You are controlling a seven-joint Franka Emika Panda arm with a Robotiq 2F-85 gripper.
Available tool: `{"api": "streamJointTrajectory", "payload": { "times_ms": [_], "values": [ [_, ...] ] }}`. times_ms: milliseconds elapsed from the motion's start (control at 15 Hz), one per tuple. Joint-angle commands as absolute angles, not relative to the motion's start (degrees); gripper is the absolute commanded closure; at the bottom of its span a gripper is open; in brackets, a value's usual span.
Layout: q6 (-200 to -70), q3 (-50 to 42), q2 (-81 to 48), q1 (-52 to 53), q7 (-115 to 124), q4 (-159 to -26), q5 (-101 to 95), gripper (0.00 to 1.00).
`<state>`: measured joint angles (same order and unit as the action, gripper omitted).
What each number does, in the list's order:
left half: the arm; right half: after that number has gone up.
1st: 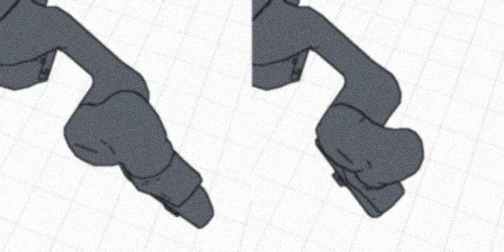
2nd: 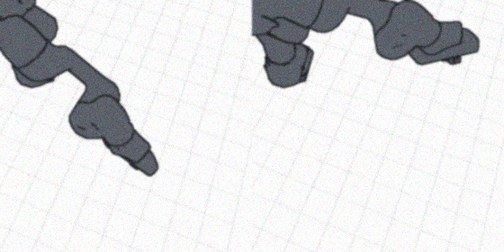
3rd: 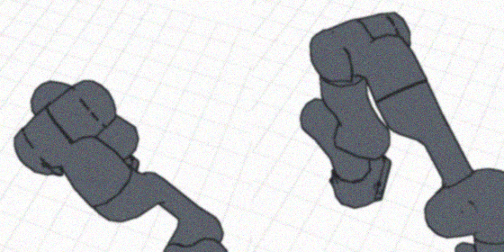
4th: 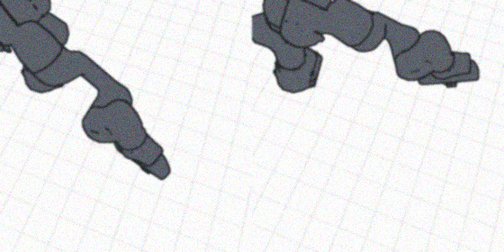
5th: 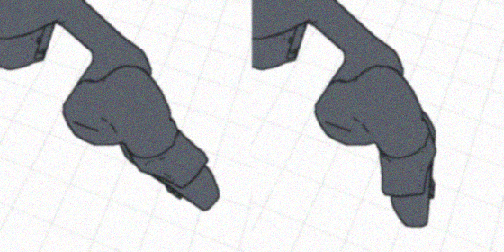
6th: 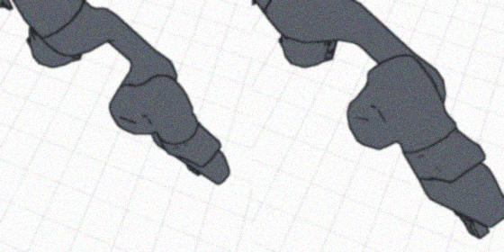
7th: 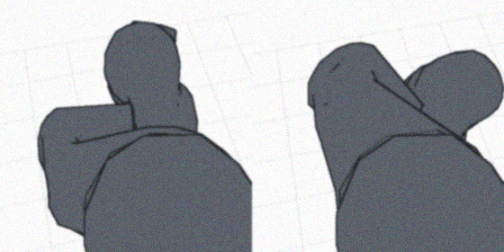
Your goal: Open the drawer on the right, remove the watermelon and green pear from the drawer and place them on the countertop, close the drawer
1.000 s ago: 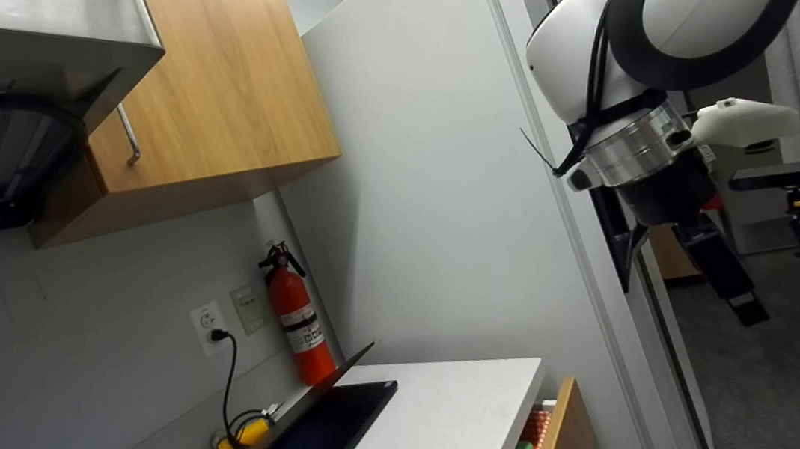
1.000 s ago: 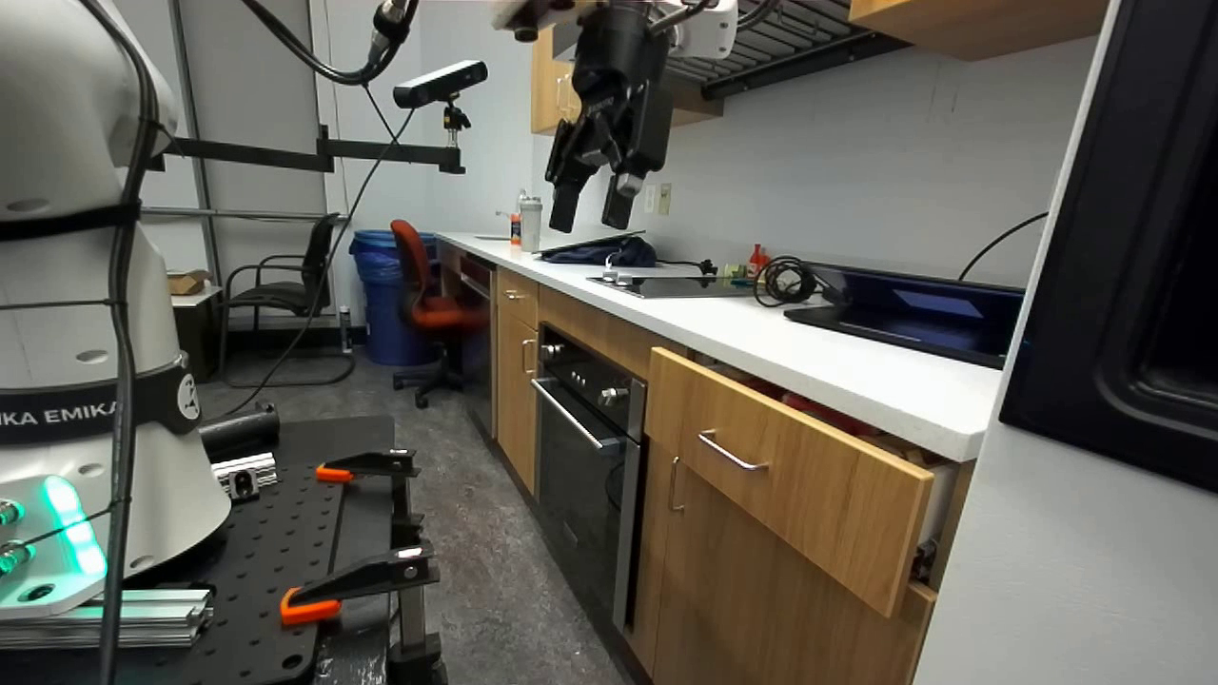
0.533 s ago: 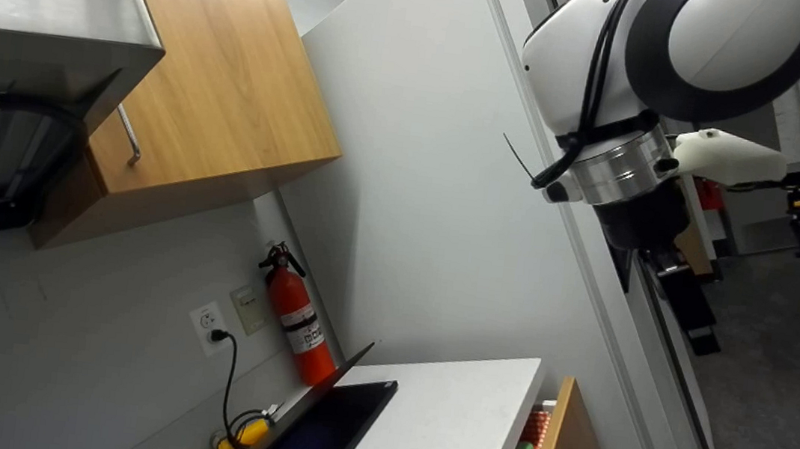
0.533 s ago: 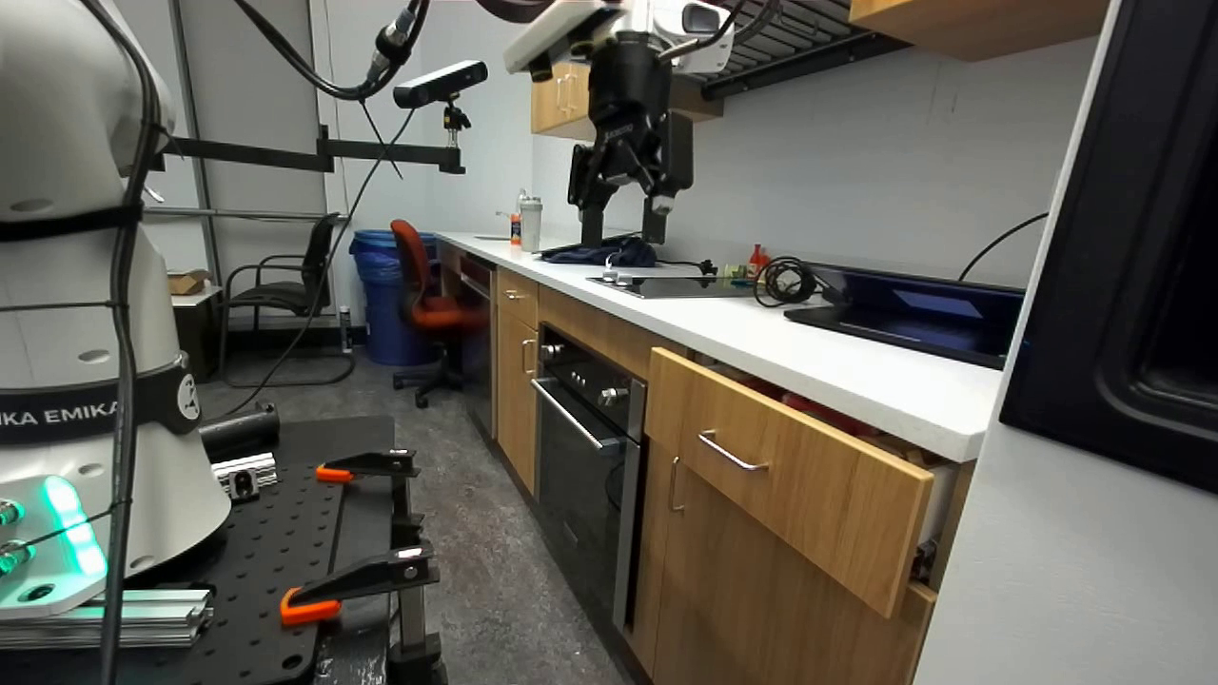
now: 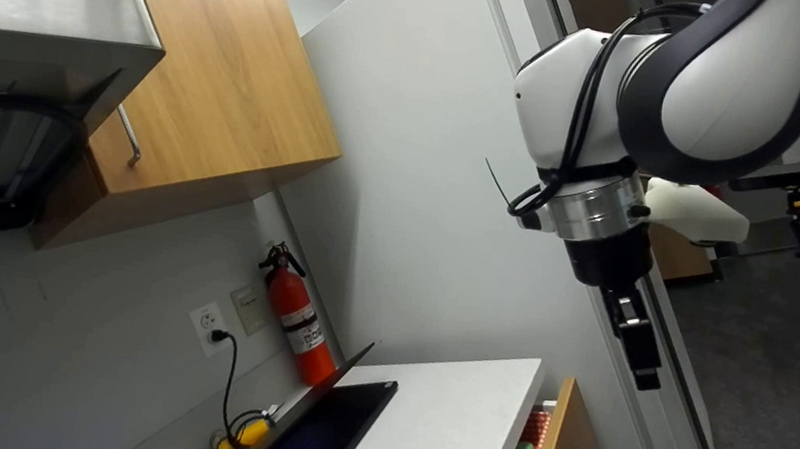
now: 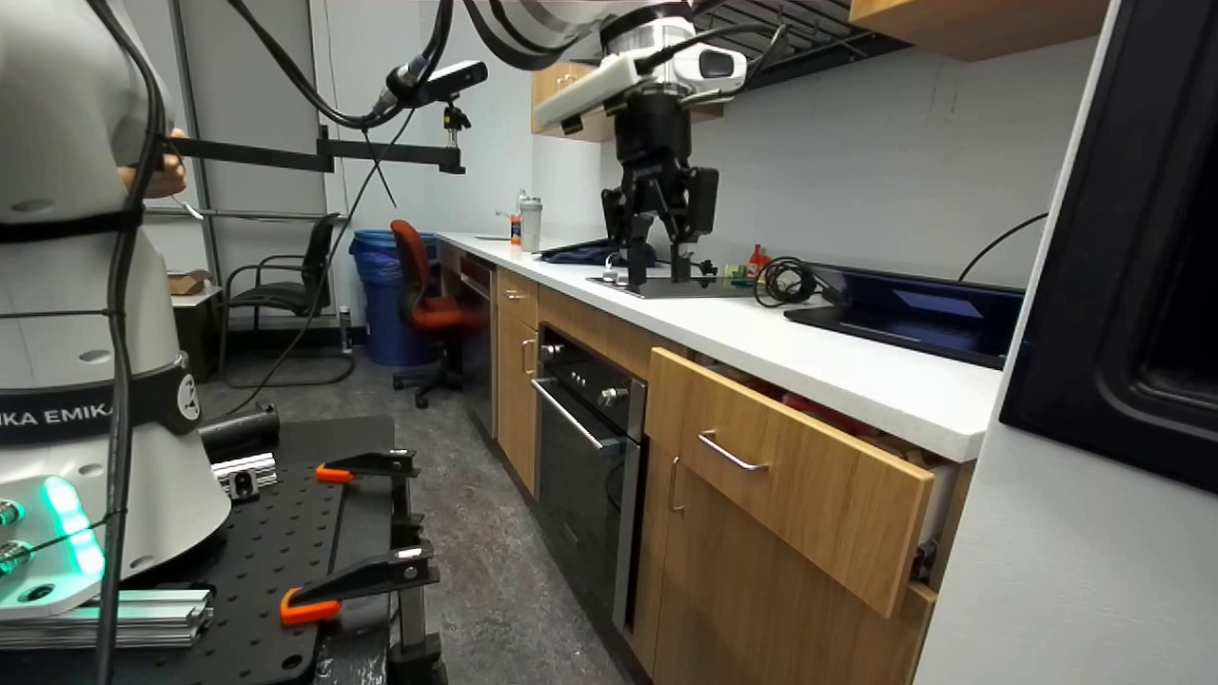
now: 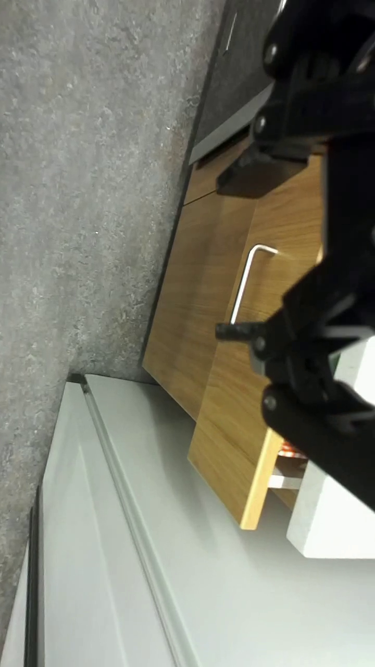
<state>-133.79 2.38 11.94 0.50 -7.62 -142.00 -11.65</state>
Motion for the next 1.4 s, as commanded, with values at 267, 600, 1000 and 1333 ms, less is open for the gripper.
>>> {"api": "streamJointTrajectory", "payload": {
  "times_ms": [267,600,1000,1333],
  "values": [
    [-145.51,2.15,4.07,0.17,-4.26,-137.85,-13.73,0.95],
    [-151.87,0.9,-0.98,-0.52,-3.65,-134.95,-14.38,1.0],
    [-155.72,-1.51,-7.33,-0.79,-3.57,-131.48,-15.07,1.0],
    [-157.49,-2.86,-12.14,0.4,-0.59,-128.91,-19.24,1.0]
  ]
}}
